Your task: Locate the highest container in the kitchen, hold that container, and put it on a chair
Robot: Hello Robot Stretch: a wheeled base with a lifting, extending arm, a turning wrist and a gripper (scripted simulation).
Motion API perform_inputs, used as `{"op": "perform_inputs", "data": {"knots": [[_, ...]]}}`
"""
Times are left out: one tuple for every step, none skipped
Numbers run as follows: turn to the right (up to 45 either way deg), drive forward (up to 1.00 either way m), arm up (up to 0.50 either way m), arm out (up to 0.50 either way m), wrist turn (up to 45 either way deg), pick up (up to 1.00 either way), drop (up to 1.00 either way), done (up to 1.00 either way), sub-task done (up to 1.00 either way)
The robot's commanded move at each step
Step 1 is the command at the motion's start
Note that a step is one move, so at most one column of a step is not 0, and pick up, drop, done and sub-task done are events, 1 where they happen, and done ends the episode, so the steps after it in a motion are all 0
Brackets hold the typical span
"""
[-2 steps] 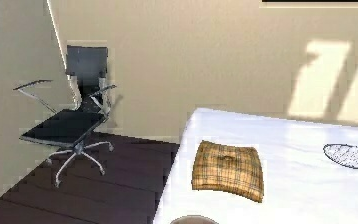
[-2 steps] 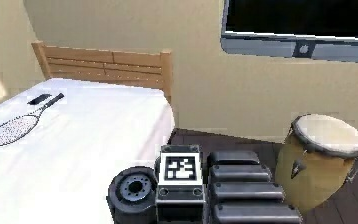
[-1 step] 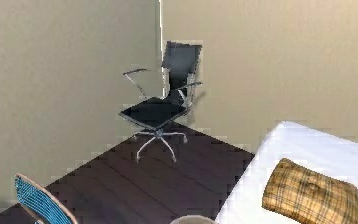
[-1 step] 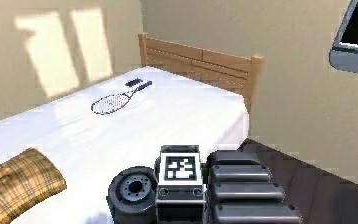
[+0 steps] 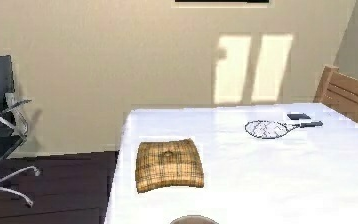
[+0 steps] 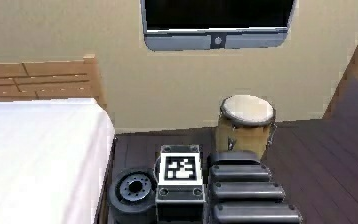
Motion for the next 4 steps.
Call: {"op": "perform_inputs", "data": {"knots": [[27.0, 0.0, 0.0, 0.0, 0.0, 0.0, 0.0, 0.0, 0.0], [3.0, 0.0, 0.0, 0.0, 0.0, 0.0, 0.0, 0.0, 0.0], [-45.0, 0.0, 0.0, 0.0, 0.0, 0.0, 0.0, 0.0, 0.0], [-45.0, 0.0, 0.0, 0.0, 0.0, 0.0, 0.0, 0.0, 0.0]]}}
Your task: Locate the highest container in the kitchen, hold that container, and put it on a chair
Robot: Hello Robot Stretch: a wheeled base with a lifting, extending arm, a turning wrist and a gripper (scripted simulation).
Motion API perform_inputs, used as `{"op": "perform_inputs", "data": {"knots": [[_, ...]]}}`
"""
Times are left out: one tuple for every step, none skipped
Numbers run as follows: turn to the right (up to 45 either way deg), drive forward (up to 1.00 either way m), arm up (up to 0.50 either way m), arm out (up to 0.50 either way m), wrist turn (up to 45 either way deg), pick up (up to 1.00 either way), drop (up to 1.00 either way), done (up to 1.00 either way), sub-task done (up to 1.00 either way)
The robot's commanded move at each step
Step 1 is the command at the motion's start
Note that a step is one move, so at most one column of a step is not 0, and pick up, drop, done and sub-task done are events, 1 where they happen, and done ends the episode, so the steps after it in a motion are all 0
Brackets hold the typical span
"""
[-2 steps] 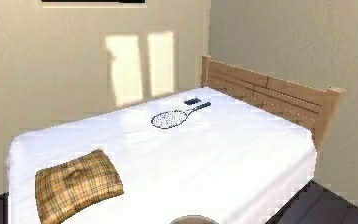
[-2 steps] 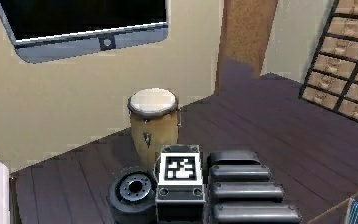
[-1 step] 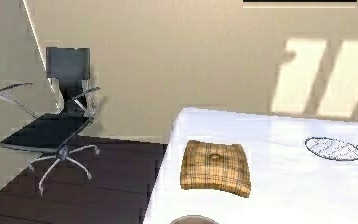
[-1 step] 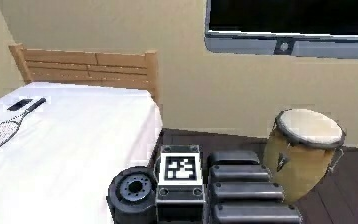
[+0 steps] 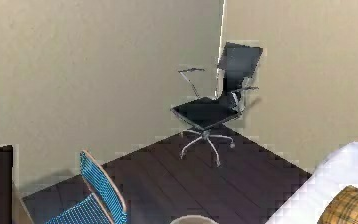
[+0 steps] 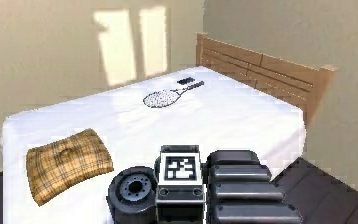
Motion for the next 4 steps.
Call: {"op": "perform_inputs", "data": {"knots": [[-18.0, 0.0, 0.0, 0.0, 0.0, 0.0, 0.0, 0.0, 0.0], [-3.0, 0.0, 0.0, 0.0, 0.0, 0.0, 0.0, 0.0, 0.0], [0.0, 0.2, 0.0, 0.0, 0.0, 0.0, 0.0, 0.0, 0.0], [45.0, 0.0, 0.0, 0.0, 0.0, 0.0, 0.0, 0.0, 0.0]]}}
